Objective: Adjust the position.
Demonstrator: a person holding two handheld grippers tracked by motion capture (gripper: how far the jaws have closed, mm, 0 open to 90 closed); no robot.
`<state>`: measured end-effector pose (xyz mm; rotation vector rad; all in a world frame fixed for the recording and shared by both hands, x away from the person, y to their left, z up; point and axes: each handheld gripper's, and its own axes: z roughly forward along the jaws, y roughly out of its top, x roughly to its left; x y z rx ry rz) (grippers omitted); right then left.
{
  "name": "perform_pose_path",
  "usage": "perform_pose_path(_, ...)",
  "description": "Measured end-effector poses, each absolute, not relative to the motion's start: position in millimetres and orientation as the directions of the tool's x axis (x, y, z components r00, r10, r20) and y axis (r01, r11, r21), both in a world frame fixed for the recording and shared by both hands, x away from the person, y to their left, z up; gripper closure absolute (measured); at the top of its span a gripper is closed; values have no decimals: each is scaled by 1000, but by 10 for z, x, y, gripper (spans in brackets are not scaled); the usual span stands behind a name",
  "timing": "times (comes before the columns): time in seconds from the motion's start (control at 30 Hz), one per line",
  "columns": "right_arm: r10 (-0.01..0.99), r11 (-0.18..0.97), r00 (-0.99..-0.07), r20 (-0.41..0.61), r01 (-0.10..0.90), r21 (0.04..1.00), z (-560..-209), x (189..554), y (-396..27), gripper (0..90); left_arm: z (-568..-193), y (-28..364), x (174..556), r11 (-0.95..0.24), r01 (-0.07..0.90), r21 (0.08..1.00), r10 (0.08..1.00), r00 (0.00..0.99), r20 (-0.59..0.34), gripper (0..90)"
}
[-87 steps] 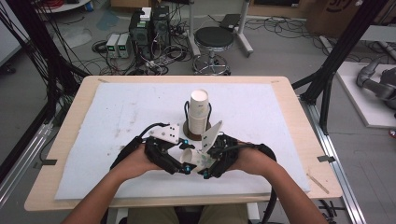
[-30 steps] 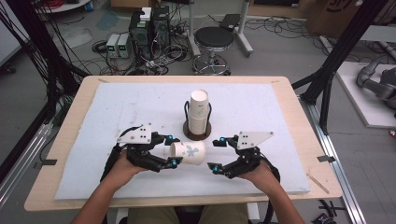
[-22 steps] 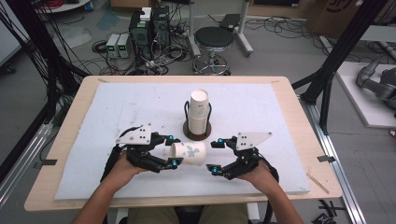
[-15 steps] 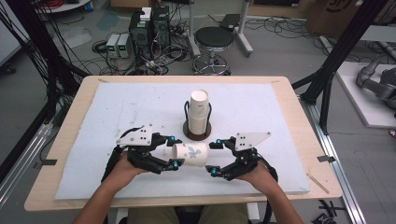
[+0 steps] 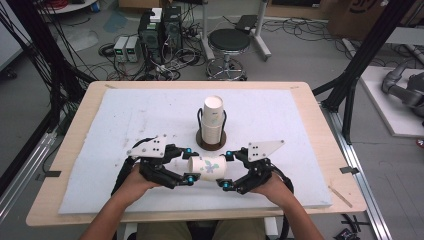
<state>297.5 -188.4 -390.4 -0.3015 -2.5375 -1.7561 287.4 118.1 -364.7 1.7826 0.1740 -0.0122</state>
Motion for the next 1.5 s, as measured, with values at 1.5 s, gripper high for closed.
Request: perform_pose_path(1.5,69,558,-997,43,74,827,-3534,3045,-1781,341,-3528,1215,2842,-368,160,916,194,977,-92,133)
